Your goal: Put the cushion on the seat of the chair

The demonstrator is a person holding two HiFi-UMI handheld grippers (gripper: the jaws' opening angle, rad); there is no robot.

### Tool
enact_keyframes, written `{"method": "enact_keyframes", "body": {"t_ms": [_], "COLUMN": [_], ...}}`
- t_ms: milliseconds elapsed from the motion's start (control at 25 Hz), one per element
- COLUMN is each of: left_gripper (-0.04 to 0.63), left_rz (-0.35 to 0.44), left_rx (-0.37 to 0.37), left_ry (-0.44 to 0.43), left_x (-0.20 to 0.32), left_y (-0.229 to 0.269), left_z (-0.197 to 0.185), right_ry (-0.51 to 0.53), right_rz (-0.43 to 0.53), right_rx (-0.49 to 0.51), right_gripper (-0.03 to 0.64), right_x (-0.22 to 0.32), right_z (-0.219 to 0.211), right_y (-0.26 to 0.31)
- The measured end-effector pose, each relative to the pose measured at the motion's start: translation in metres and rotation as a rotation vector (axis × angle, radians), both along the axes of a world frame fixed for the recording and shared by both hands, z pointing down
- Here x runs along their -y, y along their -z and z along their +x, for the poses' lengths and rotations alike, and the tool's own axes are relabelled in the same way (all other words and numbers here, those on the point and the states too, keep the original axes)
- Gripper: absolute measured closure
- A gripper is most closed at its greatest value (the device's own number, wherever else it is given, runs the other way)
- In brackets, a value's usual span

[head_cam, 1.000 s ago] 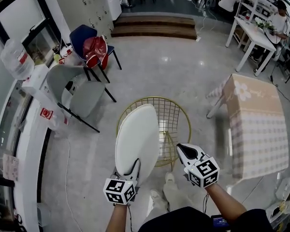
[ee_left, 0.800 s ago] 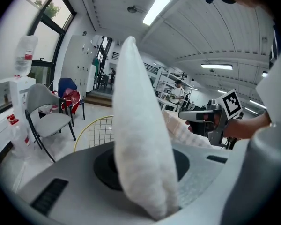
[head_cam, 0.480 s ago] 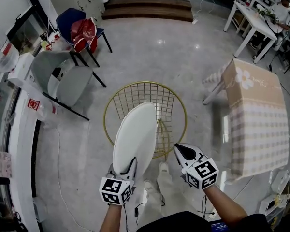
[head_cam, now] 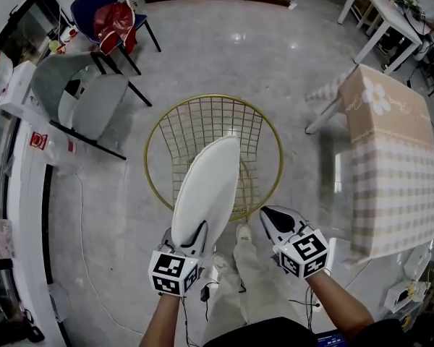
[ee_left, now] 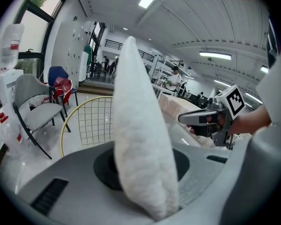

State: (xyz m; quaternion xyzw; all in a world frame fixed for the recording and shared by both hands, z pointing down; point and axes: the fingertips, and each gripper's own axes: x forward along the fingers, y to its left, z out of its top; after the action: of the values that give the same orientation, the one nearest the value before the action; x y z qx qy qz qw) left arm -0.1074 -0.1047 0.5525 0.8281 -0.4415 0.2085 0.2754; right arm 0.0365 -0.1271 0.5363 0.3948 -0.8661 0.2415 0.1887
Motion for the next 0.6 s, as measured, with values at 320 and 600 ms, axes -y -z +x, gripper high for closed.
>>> {"method": "enact_keyframes", "body": {"t_ms": [320,600], "left_gripper": [0.523,0.523], "left_rz": [-0.016,-0.034], "left_rx": [0.044,0.094], "left_ry": [-0.035,-0.103], "left_x": [0.008,0.011], "left_y": [-0.030,-0.061], "left_z": [-0.002,0.000], "right_ry": [0.000,0.015], "right_rz": [-0.009,-0.028], "right_rx": [0.007,0.010], "right_gripper": [0.598,0.598], "right_x": [0.012,0.013], "right_z": [-0.006,-0.015], "right_y": [-0.027,-0.055]}}
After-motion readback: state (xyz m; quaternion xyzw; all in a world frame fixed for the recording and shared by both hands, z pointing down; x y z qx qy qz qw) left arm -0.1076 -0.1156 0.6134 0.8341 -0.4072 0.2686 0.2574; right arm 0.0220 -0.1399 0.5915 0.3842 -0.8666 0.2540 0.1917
